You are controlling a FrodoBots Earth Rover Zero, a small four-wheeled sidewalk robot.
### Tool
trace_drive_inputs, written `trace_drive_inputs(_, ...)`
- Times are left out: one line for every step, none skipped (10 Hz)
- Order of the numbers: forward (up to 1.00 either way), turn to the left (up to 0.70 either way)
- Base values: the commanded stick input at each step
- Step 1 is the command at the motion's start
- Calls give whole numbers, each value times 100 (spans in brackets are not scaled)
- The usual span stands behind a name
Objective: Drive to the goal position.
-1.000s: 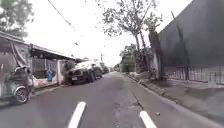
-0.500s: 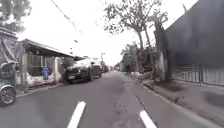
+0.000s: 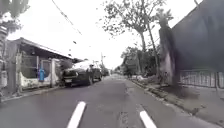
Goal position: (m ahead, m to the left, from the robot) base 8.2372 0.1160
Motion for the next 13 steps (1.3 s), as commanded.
trace_drive_inputs(100,0)
trace_drive_inputs(100,0)
trace_drive_inputs(100,0)
trace_drive_inputs(100,0)
trace_drive_inputs(100,0)
trace_drive_inputs(100,0)
trace_drive_inputs(88,0)
trace_drive_inputs(85,0)
trace_drive_inputs(85,0)
trace_drive_inputs(85,0)
trace_drive_inputs(85,0)
trace_drive_inputs(85,0)
trace_drive_inputs(85,0)
